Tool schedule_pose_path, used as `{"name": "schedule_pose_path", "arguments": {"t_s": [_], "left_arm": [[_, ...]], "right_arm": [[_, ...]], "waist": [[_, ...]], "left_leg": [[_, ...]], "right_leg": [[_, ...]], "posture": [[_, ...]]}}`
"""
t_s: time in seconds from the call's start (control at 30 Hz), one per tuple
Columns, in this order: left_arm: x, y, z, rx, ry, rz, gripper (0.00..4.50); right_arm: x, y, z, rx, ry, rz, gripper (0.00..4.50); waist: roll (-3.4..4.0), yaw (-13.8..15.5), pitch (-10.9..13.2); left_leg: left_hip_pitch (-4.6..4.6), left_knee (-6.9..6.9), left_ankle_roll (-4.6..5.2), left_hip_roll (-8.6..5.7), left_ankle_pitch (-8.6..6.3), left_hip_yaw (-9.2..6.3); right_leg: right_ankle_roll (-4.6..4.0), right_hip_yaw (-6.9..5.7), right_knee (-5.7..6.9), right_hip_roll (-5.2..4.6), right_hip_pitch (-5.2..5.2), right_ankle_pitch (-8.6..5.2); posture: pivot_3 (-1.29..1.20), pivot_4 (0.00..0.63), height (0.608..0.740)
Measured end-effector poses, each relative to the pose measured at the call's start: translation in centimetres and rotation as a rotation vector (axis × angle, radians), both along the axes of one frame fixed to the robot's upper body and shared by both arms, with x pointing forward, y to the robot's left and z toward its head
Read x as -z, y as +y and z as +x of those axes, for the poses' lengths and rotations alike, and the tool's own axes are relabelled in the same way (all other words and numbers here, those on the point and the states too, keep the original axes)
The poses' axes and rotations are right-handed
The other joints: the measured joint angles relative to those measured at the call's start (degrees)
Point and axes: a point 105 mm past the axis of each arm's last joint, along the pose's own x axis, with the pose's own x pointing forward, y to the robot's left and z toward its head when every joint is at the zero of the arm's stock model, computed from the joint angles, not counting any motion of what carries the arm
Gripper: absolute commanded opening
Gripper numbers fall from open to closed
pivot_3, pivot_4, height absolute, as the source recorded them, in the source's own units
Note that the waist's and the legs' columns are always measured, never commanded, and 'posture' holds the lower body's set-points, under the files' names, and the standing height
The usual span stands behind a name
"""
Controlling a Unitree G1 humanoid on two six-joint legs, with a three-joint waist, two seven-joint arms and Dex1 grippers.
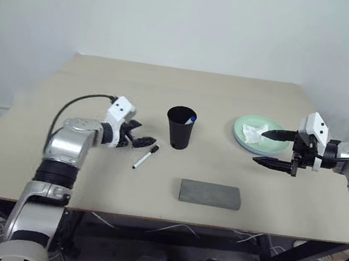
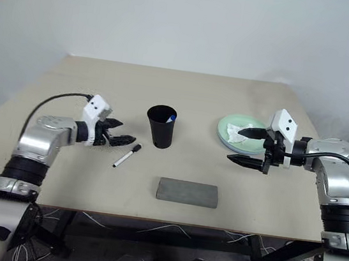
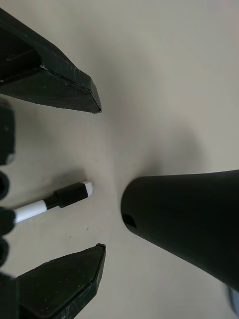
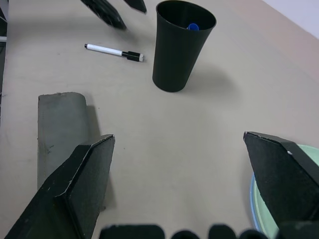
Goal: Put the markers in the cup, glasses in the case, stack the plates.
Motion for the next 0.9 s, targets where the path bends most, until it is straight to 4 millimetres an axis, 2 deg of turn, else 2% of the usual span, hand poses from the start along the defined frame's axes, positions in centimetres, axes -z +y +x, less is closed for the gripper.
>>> {"name": "schedule_pose_path", "arguments": {"t_s": [0.17,0.5,0.9], "left_arm": [[0.4,-0.8,1.0,0.000,-0.006,0.088,4.46],[3.2,-1.1,1.3,-0.016,0.091,0.171,4.46],[4.1,-1.9,2.1,-0.044,0.104,0.179,4.46]], "right_arm": [[0.1,0.1,0.0,-0.001,0.000,0.001,4.50],[0.2,0.1,0.0,0.001,0.001,0.002,4.50],[0.8,0.2,-0.4,-0.001,0.014,-0.002,4.50]], "waist": [[0.00,-0.01,0.00],[-0.01,-0.02,0.00],[-0.03,0.29,0.00]], "left_leg": [[0.01,-0.02,0.00,0.00,0.00,0.04],[0.00,-0.01,0.00,0.00,0.00,0.03],[-0.02,0.01,0.00,0.00,0.00,0.03]], "right_leg": [[0.00,0.00,-0.02,-0.01,0.01,0.00],[0.01,-0.02,-0.02,-0.02,0.01,0.00],[0.01,-0.04,-0.03,-0.03,0.02,0.00]], "posture": [[0.00,0.000,0.739],[0.00,0.000,0.739],[0.00,0.000,0.739]]}}
